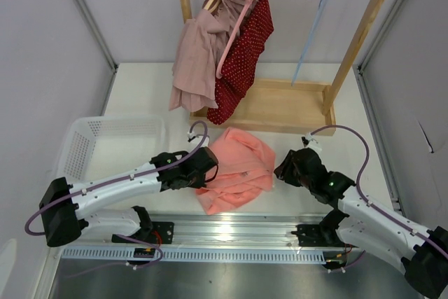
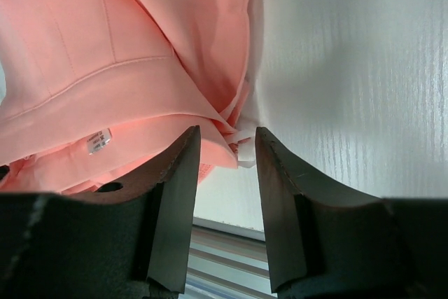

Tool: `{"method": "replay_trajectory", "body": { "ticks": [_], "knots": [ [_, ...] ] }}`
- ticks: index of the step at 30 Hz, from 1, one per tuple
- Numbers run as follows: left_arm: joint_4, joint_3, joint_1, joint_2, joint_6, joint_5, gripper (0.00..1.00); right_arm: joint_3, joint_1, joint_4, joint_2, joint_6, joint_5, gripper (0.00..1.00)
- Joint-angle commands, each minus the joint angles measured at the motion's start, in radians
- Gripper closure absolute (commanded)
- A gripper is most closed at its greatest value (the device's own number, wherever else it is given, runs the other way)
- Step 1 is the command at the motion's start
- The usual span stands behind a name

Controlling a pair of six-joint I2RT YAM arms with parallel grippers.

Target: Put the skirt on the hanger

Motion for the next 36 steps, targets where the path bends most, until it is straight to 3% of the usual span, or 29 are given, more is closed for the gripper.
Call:
{"method": "replay_trajectory", "body": {
  "ticks": [1,10,16,23,29,32,36],
  "knots": [
    [0.044,-0.015,0.03,-0.042,0.031,0.059,1.0,-0.026,-0.003,0.046,0.017,0.023,-0.024,0.58],
    [0.06,-0.012,0.036,-0.028,0.04,0.097,1.0,-0.058,0.075,0.216,0.191,0.028,-0.082,0.63],
    [0.056,-0.008,0.036,-0.027,0.045,0.097,1.0,-0.04,0.171,0.194,0.188,0.052,-0.009,0.62],
    [0.05,-0.001,0.036,-0.028,0.051,0.096,1.0,-0.076,0.148,0.151,0.088,0.054,0.019,0.57],
    [0.035,0.019,0.036,-0.027,0.06,0.091,1.0,-0.113,0.088,0.264,0.16,0.021,-0.053,0.57],
    [0.027,0.031,0.036,-0.024,0.063,0.088,1.0,-0.119,0.097,0.313,0.209,0.024,-0.061,0.59],
    [0.018,0.054,0.036,-0.022,0.069,0.087,1.0,-0.118,0.106,0.336,0.22,0.032,-0.059,0.72]
  ]
}}
